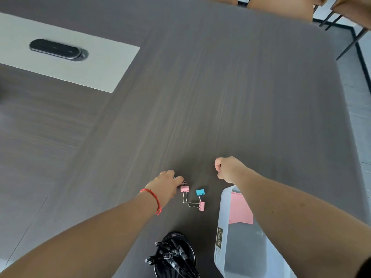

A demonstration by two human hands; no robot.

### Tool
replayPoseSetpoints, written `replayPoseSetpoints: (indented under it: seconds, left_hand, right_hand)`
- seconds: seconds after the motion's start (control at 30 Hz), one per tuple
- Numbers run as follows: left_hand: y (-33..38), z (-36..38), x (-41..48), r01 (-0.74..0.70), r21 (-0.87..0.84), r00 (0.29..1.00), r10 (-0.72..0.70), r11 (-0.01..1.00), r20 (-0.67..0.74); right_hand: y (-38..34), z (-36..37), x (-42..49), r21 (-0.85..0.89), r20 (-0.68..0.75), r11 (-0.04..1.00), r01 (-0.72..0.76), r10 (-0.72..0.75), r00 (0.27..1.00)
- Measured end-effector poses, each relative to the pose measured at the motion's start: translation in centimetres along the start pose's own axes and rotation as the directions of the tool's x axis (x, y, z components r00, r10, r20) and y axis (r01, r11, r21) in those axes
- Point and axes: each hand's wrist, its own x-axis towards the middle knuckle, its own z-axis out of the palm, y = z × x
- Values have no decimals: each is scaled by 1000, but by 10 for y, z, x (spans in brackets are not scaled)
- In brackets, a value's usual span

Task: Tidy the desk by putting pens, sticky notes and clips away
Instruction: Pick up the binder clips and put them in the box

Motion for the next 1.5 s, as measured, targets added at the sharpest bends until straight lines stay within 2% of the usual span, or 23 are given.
replayPoseSetpoints:
  seconds: [0.2,0.37,0.47,0.57,0.63,0.7,0.77,0.83,0.9,0.97,1.03,1.07,1.1,1.2,1.23,1.3,1.37,1.4,1.5]
  left_hand:
    - [2,0,0,57,-126,997,-63,990,-41]
    - [0,-4,-6,46,-173,996,-59,984,-70]
    - [-1,-6,-5,50,-170,994,-65,984,-85]
    - [0,-7,-4,63,-179,991,-83,982,-107]
    - [0,-7,-5,72,-165,988,-93,984,-124]
    - [2,-7,-6,69,-143,987,-89,987,-137]
    - [2,-7,-6,64,-125,987,-81,990,-138]
    - [3,-8,-6,65,-117,987,-81,991,-137]
    - [5,-10,-7,74,-131,986,-92,989,-138]
    - [11,-16,-14,80,-187,982,-110,979,-154]
    - [25,-29,-26,20,-279,973,-83,960,-215]
    - [38,-39,-34,-39,-317,964,-47,947,-261]
    - [54,-52,-44,-115,-335,951,6,935,-309]
    - [116,-83,-69,-399,-209,877,305,893,-371]
    - [139,-86,-74,-481,-146,849,418,864,-324]
    - [182,-79,-77,-541,-3,838,539,841,-79]
    - [216,-60,-71,-528,152,843,493,835,217]
    - [229,-49,-67,-523,211,836,450,826,314]
    - [249,-17,-55,-494,345,842,340,798,419]
  right_hand:
    - [16,-1,-8,145,-151,980,138,-116,982]
    - [38,-22,-34,440,-262,883,164,-48,964]
    - [60,-32,-75,548,-335,814,193,1,942]
    - [80,-31,-140,678,-341,703,215,42,939]
    - [86,-13,-172,704,-261,691,162,40,964]
    - [86,23,-183,613,-83,790,24,35,996]
    - [79,64,-176,410,98,908,-88,52,994]
    - [71,102,-160,288,183,948,-136,85,979]
    - [65,122,-147,220,162,962,-162,128,978]
    - [68,138,-146,99,124,992,-76,64,990]
    - [69,147,-144,136,55,988,-76,69,996]
    - [70,146,-147,155,27,986,-56,53,998]
    - [71,145,-150,97,13,995,-24,23,1000]
    - [75,140,-169,-34,-27,998,46,-46,999]
    - [74,135,-179,-38,-20,996,82,-82,996]
    - [75,124,-197,96,-24,995,27,-25,999]
    - [84,118,-219,169,-55,985,18,-9,998]
    - [87,115,-231,189,-74,982,20,-6,997]
    - [103,117,-265,254,-116,965,66,-37,993]
